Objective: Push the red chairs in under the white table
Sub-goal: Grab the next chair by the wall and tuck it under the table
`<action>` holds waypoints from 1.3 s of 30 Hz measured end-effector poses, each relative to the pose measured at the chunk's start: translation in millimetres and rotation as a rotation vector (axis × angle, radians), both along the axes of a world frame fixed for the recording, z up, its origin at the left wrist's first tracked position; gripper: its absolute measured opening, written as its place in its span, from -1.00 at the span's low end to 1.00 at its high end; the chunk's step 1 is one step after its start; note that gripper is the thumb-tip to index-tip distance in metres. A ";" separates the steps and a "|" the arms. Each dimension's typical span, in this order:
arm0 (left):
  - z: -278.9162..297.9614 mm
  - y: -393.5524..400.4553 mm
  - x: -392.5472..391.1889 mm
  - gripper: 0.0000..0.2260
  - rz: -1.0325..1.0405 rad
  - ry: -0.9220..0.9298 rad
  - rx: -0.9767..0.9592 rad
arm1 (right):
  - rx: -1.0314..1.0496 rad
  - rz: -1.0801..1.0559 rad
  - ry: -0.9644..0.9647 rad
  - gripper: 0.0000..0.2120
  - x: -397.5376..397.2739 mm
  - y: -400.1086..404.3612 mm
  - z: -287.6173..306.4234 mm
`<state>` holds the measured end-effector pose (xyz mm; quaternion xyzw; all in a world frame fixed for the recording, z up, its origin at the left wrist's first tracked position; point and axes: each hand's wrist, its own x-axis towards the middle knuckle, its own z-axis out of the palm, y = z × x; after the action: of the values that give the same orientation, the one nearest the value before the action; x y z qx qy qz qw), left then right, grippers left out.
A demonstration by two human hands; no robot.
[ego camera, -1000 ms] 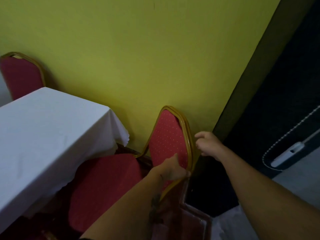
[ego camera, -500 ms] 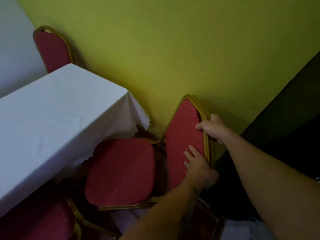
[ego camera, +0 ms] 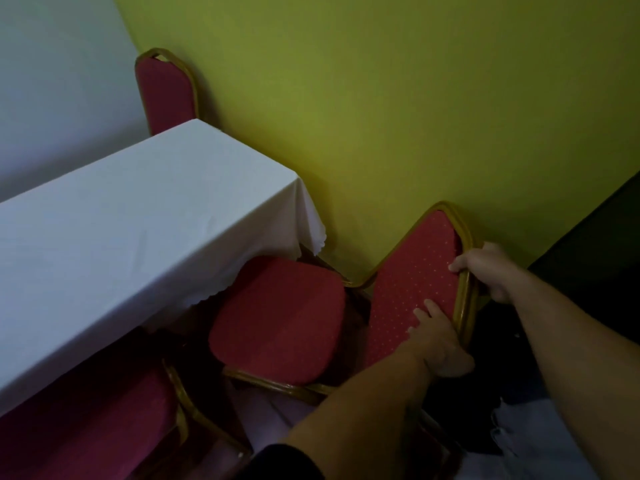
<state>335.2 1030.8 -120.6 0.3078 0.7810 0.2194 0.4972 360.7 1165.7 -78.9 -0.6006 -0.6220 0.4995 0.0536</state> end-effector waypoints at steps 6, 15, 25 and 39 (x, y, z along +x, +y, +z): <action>3.4 -27.5 -4.6 -0.04 -0.084 0.013 0.009 | 0.007 -0.018 0.021 -0.60 3.2 -23.2 3.7; -2.8 -79.3 -25.7 0.02 -0.111 0.018 -0.025 | -0.001 0.024 0.084 -0.68 -12.6 -70.4 -1.3; 4.0 -155.5 -101.2 0.01 -0.227 0.150 -0.014 | 0.023 0.031 0.119 -0.76 -68.6 -136.4 -19.5; -1.7 -206.8 -146.0 -0.06 -0.288 0.218 -0.029 | 0.155 -0.206 0.176 -0.69 -104.3 -203.4 -28.3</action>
<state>189.1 824.0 -122.3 0.4311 0.7812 0.1001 0.4403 256.4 962.3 -107.2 -0.6093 -0.5867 0.4925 0.2049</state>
